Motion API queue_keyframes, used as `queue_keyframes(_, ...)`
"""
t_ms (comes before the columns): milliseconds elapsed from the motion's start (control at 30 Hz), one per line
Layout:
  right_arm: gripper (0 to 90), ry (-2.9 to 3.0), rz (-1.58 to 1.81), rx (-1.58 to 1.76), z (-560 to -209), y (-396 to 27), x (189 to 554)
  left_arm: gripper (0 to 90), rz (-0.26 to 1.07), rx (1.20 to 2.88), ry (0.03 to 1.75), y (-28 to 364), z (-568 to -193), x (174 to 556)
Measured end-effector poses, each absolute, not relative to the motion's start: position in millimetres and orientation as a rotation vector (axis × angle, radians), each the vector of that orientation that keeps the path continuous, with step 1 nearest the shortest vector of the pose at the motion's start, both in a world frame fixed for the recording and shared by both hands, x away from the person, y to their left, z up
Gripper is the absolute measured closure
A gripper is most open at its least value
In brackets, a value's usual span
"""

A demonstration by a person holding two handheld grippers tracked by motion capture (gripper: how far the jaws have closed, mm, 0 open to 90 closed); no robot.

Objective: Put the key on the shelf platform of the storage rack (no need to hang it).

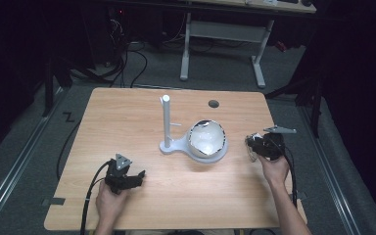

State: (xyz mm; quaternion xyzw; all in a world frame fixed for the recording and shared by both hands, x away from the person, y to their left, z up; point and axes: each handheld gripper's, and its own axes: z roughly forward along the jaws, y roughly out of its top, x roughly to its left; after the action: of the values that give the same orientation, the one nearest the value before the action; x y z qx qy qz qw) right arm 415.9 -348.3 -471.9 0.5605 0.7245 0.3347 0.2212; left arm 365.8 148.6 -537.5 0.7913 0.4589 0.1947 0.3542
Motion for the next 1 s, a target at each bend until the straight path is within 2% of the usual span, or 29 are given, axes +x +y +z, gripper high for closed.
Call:
queue_keyframes(400, 64.2, 2.011, 0.84, 1.603, -489.8, -344.1, 437.0, 22.5, 0.503, 2.045, 1.186, 148.6, -537.5, 365.8)
queue_keyframes(1000, 67.3, 2.014, 0.77, 1.649, -507.7, -345.0, 448.9, 22.6, 0.502, 2.045, 1.186, 148.7, -537.5, 365.8)
